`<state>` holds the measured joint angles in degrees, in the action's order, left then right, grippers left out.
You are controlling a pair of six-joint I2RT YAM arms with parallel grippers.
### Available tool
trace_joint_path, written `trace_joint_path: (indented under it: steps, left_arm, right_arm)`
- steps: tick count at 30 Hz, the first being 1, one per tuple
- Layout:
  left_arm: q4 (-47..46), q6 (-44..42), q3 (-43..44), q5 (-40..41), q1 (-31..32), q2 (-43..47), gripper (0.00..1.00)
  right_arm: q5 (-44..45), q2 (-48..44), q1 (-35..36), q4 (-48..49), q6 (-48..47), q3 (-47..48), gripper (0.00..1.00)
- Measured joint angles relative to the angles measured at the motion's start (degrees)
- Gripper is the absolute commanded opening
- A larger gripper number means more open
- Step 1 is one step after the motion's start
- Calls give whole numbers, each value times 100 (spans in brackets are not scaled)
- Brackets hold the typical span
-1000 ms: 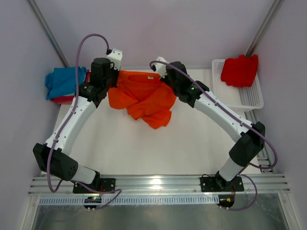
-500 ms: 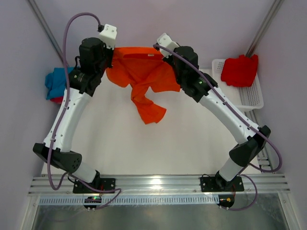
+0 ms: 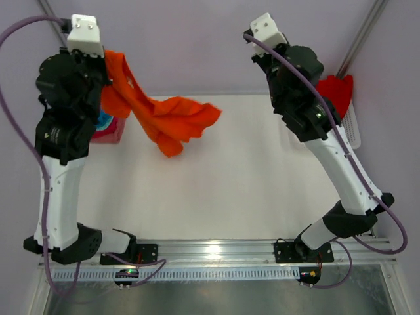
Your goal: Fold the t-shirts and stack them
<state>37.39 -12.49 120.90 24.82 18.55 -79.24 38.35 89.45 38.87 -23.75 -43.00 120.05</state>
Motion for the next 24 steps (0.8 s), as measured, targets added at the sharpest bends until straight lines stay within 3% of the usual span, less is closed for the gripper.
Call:
trace_joint_path:
  steps: [9, 10, 13, 14, 17, 24]
  left_arm:
    - [70, 133, 221, 4, -22, 852, 0]
    - [74, 142, 179, -2, -22, 850, 0]
    - [105, 157, -66, -74, -22, 737, 0]
    - [120, 162, -160, -101, -22, 682, 0]
    - [170, 184, -415, -212, -24, 444, 0]
    - [411, 313, -892, -535, -24, 37, 0]
  right_arm:
    - [-157, -686, 131, -365, 369, 415, 4]
    - [-245, -697, 144, -452, 457, 356, 12]
    - [-684, -595, 151, -780, 798, 195, 23]
    - [-892, -507, 151, -940, 929, 140, 41]
    - [-1613, -245, 153, -1381, 1272, 7, 65]
    - [-3226, 98, 157, -2087, 1943, -155, 78]
